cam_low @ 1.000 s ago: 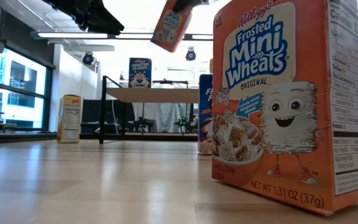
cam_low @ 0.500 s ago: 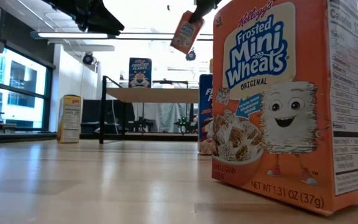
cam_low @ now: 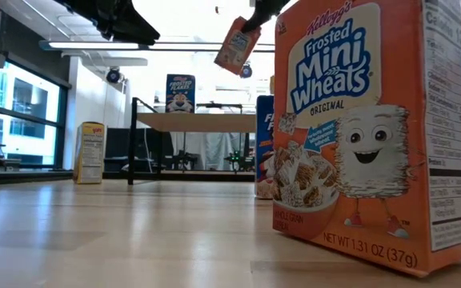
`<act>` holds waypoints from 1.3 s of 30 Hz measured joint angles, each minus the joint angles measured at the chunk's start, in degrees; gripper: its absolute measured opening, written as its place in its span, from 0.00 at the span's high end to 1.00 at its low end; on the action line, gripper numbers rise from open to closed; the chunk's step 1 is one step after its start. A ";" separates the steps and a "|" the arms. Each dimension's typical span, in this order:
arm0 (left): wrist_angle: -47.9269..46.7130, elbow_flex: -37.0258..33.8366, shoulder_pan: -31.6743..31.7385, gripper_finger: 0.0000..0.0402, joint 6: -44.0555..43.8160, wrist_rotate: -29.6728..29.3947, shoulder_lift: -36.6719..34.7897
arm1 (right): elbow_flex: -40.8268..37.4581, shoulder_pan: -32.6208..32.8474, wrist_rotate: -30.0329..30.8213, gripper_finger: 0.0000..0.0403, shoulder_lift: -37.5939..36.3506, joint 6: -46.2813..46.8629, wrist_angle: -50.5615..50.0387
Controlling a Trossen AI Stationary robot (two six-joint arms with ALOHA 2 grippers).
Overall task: Stack cereal on shelf
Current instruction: Put the top orange cereal box on the shelf
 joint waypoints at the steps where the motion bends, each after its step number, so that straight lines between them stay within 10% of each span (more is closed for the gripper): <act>1: 0.02 0.00 0.01 0.38 0.04 0.00 0.00 | 0.00 0.04 -0.04 0.64 0.46 0.00 -0.87; 39: 3.84 0.00 0.01 0.38 0.02 -0.02 0.11 | -0.07 1.46 -2.53 0.64 8.74 0.57 -8.57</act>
